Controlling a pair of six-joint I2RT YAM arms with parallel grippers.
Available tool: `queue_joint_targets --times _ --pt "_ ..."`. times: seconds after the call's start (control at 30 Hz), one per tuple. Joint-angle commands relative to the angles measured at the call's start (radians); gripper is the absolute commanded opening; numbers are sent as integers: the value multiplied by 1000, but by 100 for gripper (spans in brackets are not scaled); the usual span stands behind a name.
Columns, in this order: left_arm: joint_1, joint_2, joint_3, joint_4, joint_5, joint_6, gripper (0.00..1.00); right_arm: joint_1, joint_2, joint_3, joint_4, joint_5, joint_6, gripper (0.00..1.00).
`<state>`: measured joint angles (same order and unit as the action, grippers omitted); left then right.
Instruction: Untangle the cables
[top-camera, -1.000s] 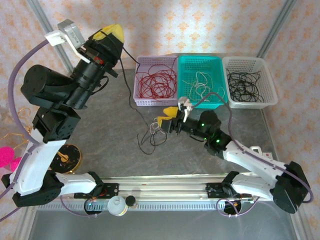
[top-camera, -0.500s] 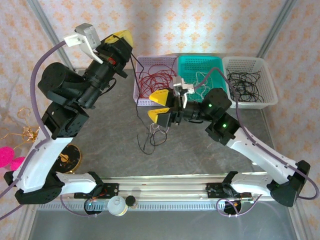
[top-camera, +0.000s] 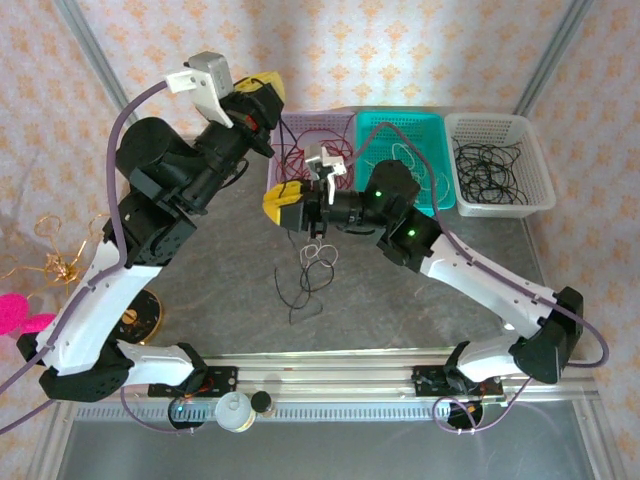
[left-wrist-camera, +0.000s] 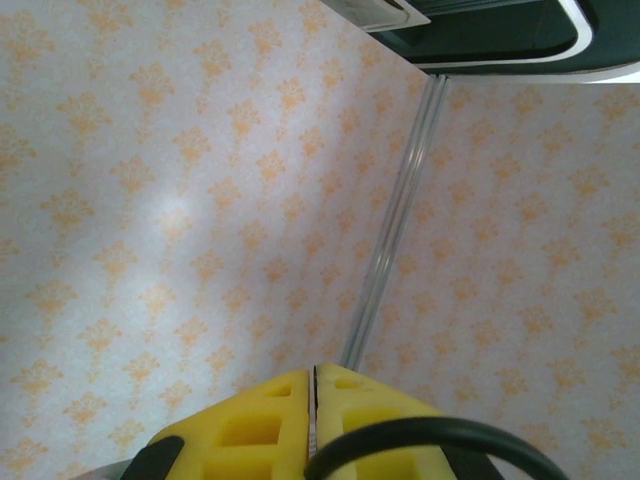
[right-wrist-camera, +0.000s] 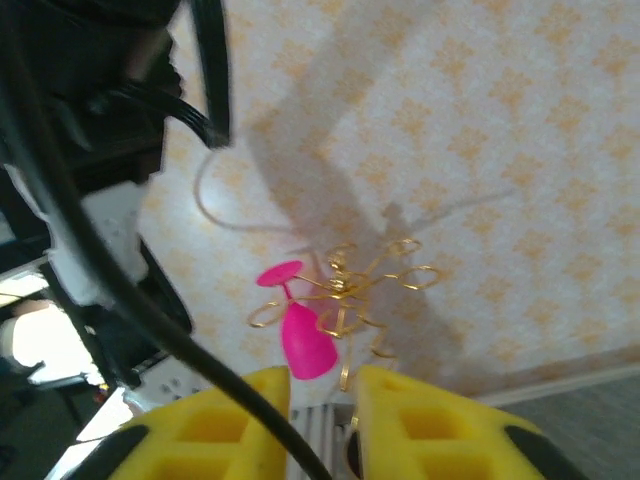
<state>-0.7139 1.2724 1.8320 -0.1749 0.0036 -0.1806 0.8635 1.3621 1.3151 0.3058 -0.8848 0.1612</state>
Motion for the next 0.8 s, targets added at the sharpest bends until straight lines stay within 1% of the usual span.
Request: queue_joint_targets --times 0.0,0.03,0.13,0.3,0.37,0.43,0.47,0.5,0.53,0.6,0.63,0.7,0.77 --pt "-6 -11 -30 -14 -58 28 0 4 -33 24 -63 132 -5 2" --pt "-6 -19 -47 -16 -81 31 0 2 -53 9 -81 184 -6 0" --pt "-4 -37 -89 -27 -143 35 0 -16 -113 -14 -127 318 34 0" --pt "-4 -52 -143 -55 -206 42 1 -70 -158 103 -322 491 81 0" --pt "-2 -54 -165 -64 -215 39 15 -87 -158 175 -402 537 79 0" --pt "-2 -58 -196 -69 -203 29 39 -101 -149 266 -484 613 71 0" --pt "-2 -61 -208 -68 -184 26 50 -107 -140 313 -523 660 63 0" --pt "-2 -64 -225 -70 -152 20 58 -115 -126 369 -567 719 43 0" --pt "-2 -70 -245 -68 -117 11 64 -123 -109 424 -599 791 24 0" --pt "-2 -92 -305 -53 -62 -14 69 -152 -70 522 -639 915 -15 0" --pt "-2 -108 -352 -34 -37 -33 69 -174 -39 583 -659 968 -35 0" --pt "-2 -145 -446 16 31 -67 69 -243 36 709 -715 1020 -60 0" --pt "-2 -174 -528 50 98 -106 67 -342 109 824 -774 1040 -43 0"
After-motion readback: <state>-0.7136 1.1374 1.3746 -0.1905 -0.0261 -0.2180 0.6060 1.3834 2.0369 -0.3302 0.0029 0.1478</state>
